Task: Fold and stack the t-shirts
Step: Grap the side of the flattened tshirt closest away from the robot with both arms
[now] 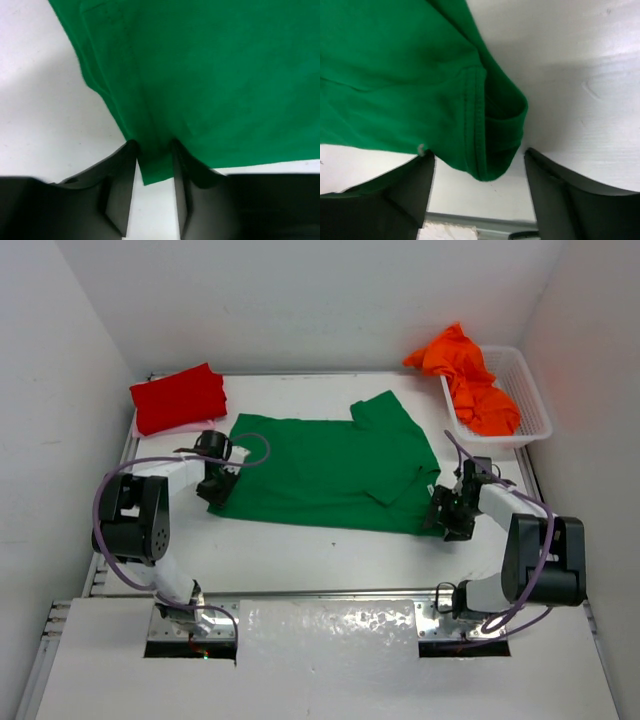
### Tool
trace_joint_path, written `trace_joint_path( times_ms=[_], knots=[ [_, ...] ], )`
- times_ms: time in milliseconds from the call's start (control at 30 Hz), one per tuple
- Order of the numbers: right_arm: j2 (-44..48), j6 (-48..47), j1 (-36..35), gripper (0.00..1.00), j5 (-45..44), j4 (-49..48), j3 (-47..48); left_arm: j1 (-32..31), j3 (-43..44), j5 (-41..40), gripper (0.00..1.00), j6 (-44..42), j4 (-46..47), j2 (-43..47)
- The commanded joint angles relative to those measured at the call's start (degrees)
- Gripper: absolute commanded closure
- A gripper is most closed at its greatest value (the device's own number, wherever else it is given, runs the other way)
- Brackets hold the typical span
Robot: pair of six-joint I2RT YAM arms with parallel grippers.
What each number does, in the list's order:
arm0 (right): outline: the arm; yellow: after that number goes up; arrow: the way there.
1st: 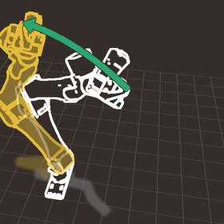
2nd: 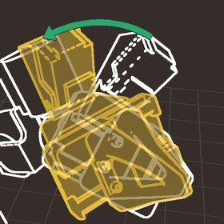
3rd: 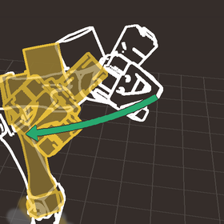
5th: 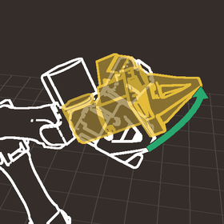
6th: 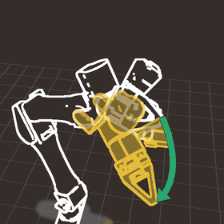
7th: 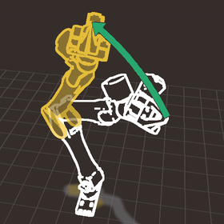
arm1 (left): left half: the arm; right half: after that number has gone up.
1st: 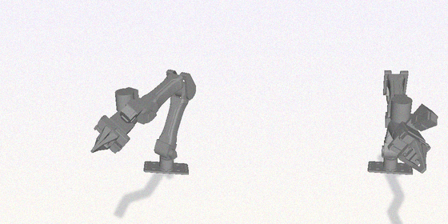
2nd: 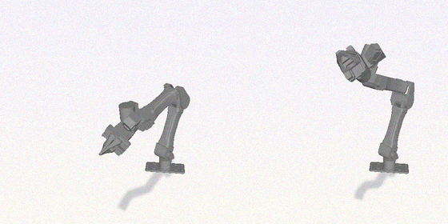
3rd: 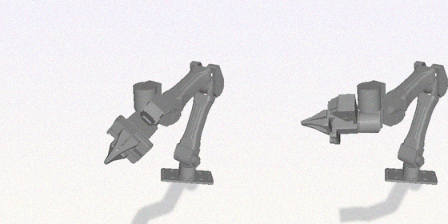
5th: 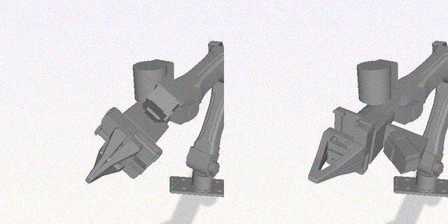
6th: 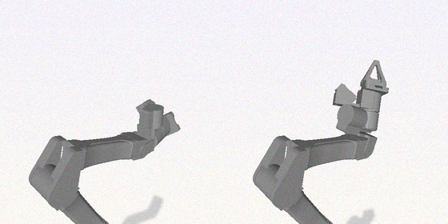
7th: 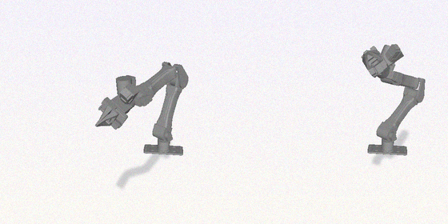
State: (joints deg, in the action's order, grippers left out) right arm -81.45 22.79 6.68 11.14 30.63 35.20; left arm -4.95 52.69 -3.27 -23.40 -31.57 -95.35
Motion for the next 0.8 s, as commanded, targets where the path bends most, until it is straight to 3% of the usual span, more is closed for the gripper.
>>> trace_joint_path(
  times_ms=[0, 67, 100, 133, 200, 300, 333, 467, 767],
  knots=[
    [-1.87, 1.65, 0.62, 0.32, 0.73, -6.28, -1.71, 0.03, -2.15, 0.63, 0.77, 0.46, 3.45, -1.06],
    [-3.1, 2.43, 0.71, 0.44, 0.29, -8.21, -1.89, 0.12, -2.85, 1.68, 0.87, 0.46, 3.53, -1.24],
    [-3.19, 2.79, 0.79, 0.49, -0.06, -8.92, -1.98, 0.03, -3.03, 2.12, 0.97, 0.72, 3.62, -1.15],
    [-3.36, 2.96, 0.97, 0.57, -0.5, -9.79, -2.24, 0.03, -3.2, 2.47, 1.0, 0.72, 3.8, -1.07],
    [-3.54, 3.58, 1.23, 0.66, -1.03, -10.15, -2.24, 0.03, -3.55, 2.92, 1.0, 0.81, 3.8, -0.45],
    [-2.75, 3.41, 1.23, 0.94, -1.03, -8.67, -2.33, 0.03, -4.95, 1.43, 1.0, 0.02, 2.31, 2.09],
    [-1.71, 3.23, 1.32, 0.98, -1.2, -7.7, -2.42, 0.03, -5.4, -0.67, 1.0, -0.16, 1.61, 2.79],
    [4.53, 3.58, 1.32, 1.0, -2.35, -2.69, -5.74, 0.03, -8.3, -5.69, 1.0, -2.61, -3.05, 7.98],
    [14.21, 3.41, 1.32, 1.0, -3.05, 6.01, -11.12, -0.23, -13.57, -6.49, 1.0, -4.2, -12.54, 14.05]
  ],
)
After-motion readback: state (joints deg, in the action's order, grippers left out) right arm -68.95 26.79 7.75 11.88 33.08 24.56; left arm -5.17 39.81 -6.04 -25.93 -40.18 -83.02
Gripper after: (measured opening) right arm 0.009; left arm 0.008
